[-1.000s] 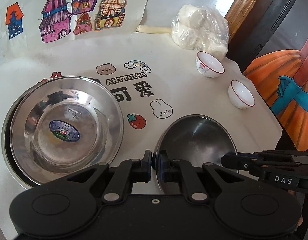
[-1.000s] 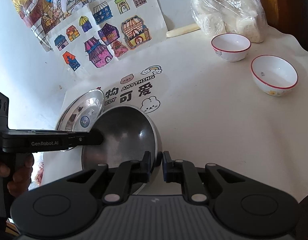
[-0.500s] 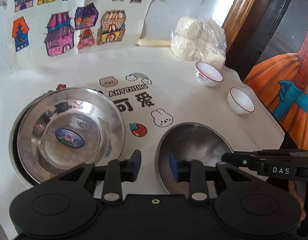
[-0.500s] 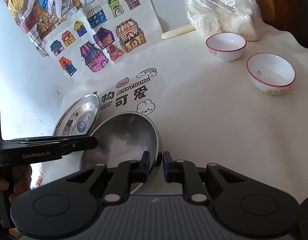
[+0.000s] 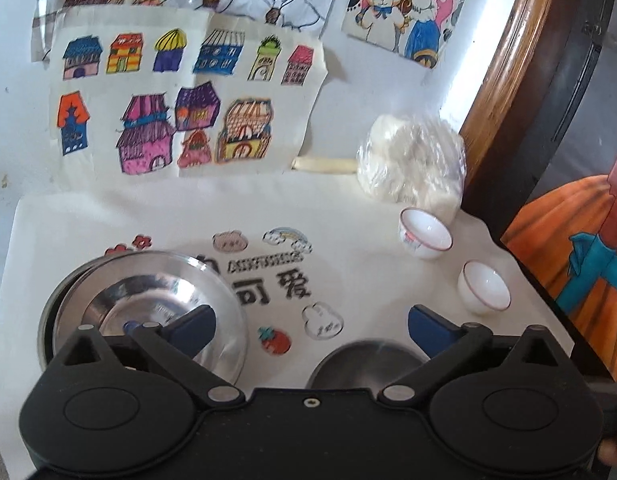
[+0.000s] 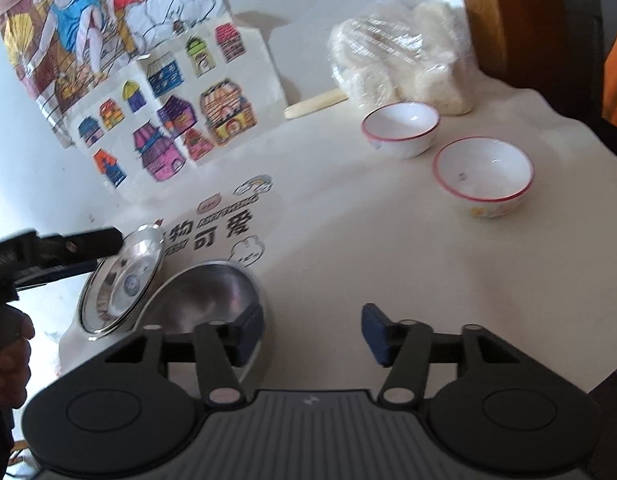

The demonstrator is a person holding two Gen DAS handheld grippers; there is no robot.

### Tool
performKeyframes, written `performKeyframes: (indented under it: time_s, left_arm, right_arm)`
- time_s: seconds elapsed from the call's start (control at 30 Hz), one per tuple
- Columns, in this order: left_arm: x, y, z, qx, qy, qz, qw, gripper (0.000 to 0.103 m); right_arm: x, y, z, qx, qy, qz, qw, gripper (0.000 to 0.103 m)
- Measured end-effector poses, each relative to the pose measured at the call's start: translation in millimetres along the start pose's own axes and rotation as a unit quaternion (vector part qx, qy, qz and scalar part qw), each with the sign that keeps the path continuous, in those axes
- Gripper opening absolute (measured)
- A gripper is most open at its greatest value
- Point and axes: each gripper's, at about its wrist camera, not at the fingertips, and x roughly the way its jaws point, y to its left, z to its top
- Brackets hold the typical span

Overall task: Organize plates and bowls
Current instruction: 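Move both tools toward the white red-rimmed bowls, then close both tools on the rim of one white bowl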

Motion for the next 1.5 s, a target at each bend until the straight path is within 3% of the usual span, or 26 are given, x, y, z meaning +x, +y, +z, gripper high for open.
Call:
performKeyframes:
  time_s: [0.03, 0.1, 0.27, 0.47, 0.8, 0.9, 1.07, 1.43, 1.5]
  left_arm:
    - [1.7, -3.8, 1.8, 0.001, -0.001, 0.002, 1.0000, 0.102]
    - [6.1, -13.9, 5.4, 0.001, -0.001, 0.007, 1.0000, 0.102]
    - [22.8, -37.8, 14.7, 0.001, 0.005, 0.019, 0.9998, 0.102]
    - [61.1, -68.4, 23.0, 0.019, 0.039, 0.020, 0.9989, 0.102]
    - [121.6, -130.6, 27.9, 0.055, 0.074, 0.017, 0.9956, 0.102]
    - [137.7, -147.6, 29.3, 0.070, 0.081, 0.017, 0.9941, 0.102]
    - [161.5, -169.0, 28.9, 0.086, 0.089, 0.019, 0.9921, 0.102]
    - [194.2, -176.4, 23.1, 0.060, 0.119, 0.019, 0.9909, 0.102]
    - [196.2, -176.9, 22.2, 0.058, 0.122, 0.016, 0.9907, 0.098]
  right_arm:
    - [-2.2, -4.1, 0.4, 0.003, -0.007, -0.002, 1.000, 0.074]
    - [-5.5, -10.4, 0.7, 0.004, -0.023, -0.010, 1.000, 0.092]
    - [-11.4, -31.7, 0.7, 0.020, -0.062, -0.024, 0.998, 0.103]
    - [-14.2, -58.3, 0.6, 0.022, -0.117, -0.063, 0.991, 0.103]
    - [-5.0, -94.7, 1.8, 0.030, -0.221, -0.170, 0.960, 0.103]
    - [5.6, -101.6, 8.2, 0.020, -0.224, -0.205, 0.953, 0.103]
    - [18.5, -114.1, 15.6, 0.026, -0.219, -0.199, 0.955, 0.103]
    - [31.9, -130.1, 21.3, 0.030, -0.206, -0.193, 0.959, 0.102]
    - [32.1, -131.1, 21.9, 0.030, -0.208, -0.188, 0.959, 0.100]
